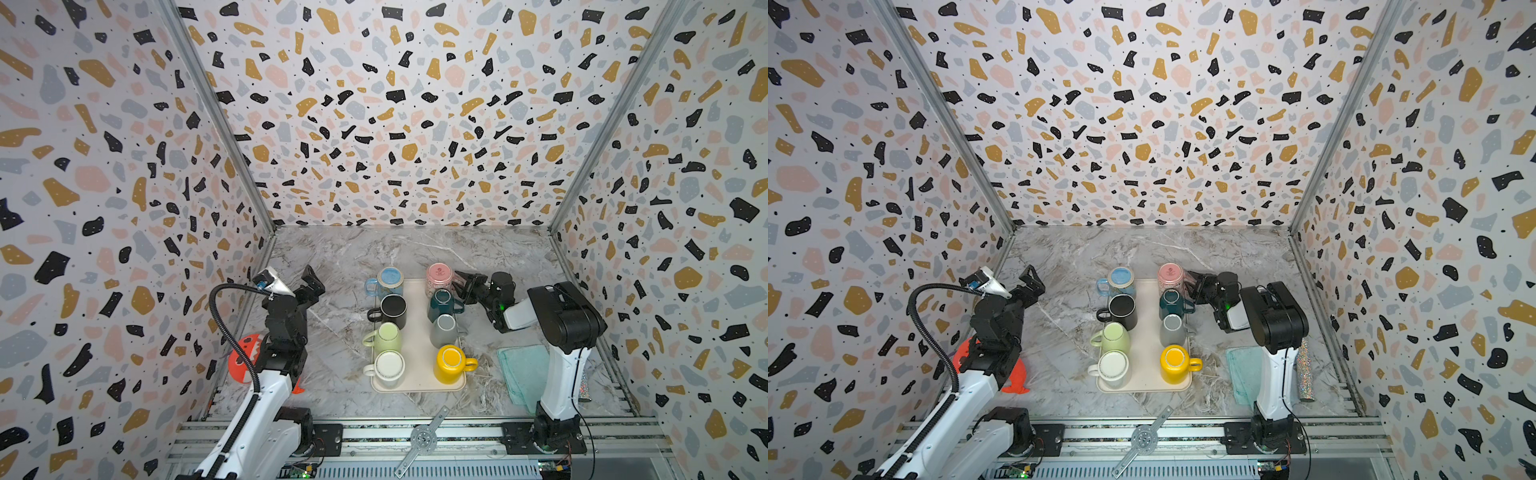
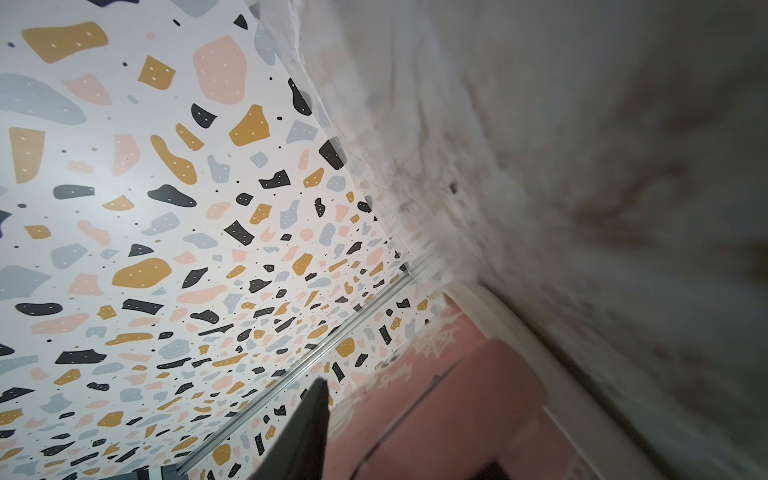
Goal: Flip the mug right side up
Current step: 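Reach the right gripper to the lying pink mug and grasp it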
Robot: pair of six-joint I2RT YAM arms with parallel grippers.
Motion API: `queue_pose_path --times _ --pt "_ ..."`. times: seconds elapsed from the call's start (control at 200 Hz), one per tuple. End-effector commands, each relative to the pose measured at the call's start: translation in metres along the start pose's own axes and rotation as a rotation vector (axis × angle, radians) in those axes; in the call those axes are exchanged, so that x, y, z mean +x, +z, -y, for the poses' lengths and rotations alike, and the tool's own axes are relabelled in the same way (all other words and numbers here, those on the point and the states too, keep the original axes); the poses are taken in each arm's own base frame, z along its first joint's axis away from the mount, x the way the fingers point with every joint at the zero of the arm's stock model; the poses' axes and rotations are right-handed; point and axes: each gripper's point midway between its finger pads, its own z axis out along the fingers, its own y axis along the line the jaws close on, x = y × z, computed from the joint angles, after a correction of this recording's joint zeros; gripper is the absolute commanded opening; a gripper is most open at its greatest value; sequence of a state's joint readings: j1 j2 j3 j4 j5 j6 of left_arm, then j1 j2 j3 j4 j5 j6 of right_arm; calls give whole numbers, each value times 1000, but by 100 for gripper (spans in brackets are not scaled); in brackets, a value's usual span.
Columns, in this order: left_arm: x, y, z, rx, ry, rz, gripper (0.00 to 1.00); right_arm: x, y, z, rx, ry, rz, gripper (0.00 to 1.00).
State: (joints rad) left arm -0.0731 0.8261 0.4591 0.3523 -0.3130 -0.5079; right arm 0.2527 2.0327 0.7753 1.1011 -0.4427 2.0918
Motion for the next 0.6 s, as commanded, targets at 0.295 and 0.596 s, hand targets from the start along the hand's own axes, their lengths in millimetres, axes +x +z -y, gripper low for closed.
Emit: queue_pose_path --times 0.295,0.596 --pt "-30 -1 8 5 10 78 100 14 20 -17 -67 178 -42 21" --pt "-31 -2 7 -3 19 79 100 15 35 -26 -108 191 -66 0"
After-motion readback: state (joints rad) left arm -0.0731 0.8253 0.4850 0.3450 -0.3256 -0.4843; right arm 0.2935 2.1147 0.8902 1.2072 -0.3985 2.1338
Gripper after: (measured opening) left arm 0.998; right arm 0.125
